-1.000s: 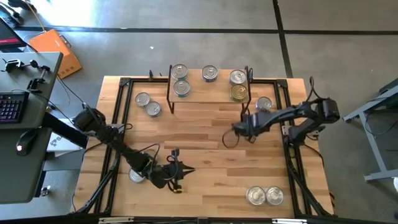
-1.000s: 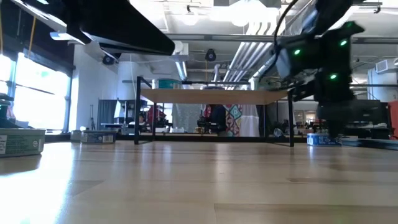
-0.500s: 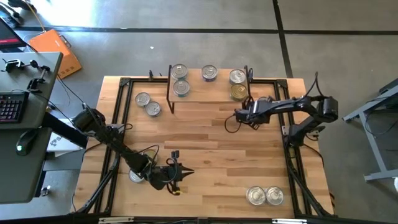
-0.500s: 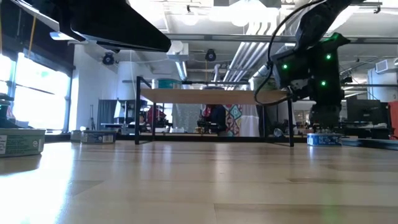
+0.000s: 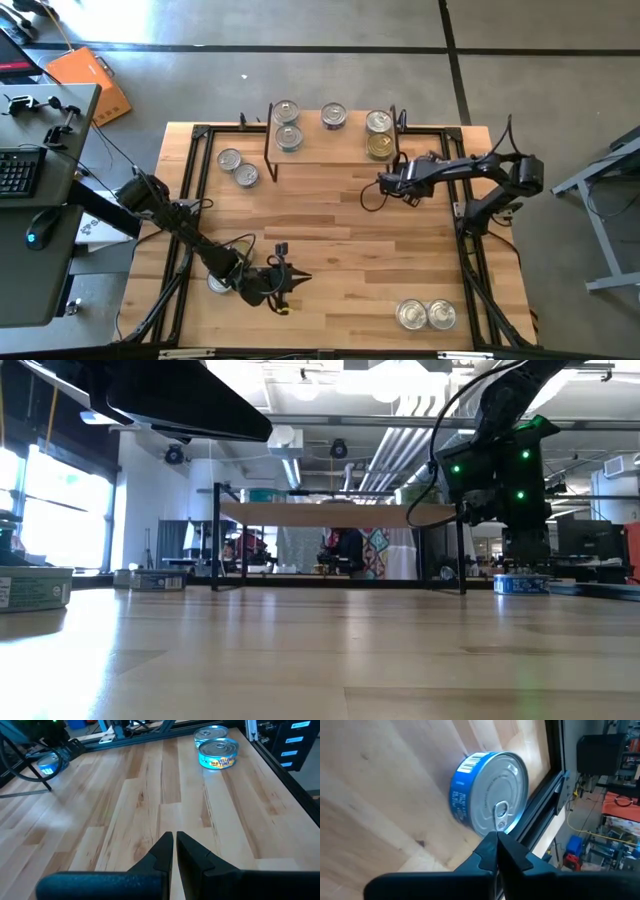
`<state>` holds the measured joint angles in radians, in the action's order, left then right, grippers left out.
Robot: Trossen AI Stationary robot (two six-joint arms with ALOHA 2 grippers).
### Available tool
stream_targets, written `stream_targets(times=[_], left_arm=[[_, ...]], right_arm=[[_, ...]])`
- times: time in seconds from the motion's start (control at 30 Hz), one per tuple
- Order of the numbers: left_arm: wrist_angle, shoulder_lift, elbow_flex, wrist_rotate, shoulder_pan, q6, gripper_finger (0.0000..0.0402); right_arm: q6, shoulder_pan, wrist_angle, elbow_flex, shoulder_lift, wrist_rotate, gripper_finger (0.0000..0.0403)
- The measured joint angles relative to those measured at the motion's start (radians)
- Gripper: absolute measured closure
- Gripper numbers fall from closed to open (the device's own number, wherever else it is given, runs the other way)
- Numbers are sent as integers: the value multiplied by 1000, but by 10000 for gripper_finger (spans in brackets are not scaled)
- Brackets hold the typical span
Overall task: Stack canned seafood by type on shelf
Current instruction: Put the blue tuna can aligned with the other blue tuna can on the shelf
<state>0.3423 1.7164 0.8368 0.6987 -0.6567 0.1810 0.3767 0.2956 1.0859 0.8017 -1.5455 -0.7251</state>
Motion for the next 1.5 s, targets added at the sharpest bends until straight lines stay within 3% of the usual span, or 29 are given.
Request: stream_targets(times=[0.23, 0.57, 0.77, 0.87, 1.07, 1.27, 1.5], left_arm=[[0, 0, 0, 0, 0, 0, 387], [0, 1, 0, 0, 0, 9, 387], [2, 1, 0, 0, -4, 9, 387], [11, 1, 0, 0, -6, 4, 387], [26, 1, 0, 0, -5, -9, 387], [29, 1, 0, 0, -5, -18, 387], [29, 1, 0, 0, -5, -19, 387]], right_arm=[[42, -36, 38, 2, 0, 12, 402], [77, -135, 225, 1, 3, 193, 403], [64, -125, 182, -96, 151, 341, 403], [143, -125, 160, -67, 248, 340, 403], [391, -55, 168, -64, 412, 303, 403], [360, 49, 23, -64, 514, 283, 403], [215, 265, -196, -64, 501, 258, 403]])
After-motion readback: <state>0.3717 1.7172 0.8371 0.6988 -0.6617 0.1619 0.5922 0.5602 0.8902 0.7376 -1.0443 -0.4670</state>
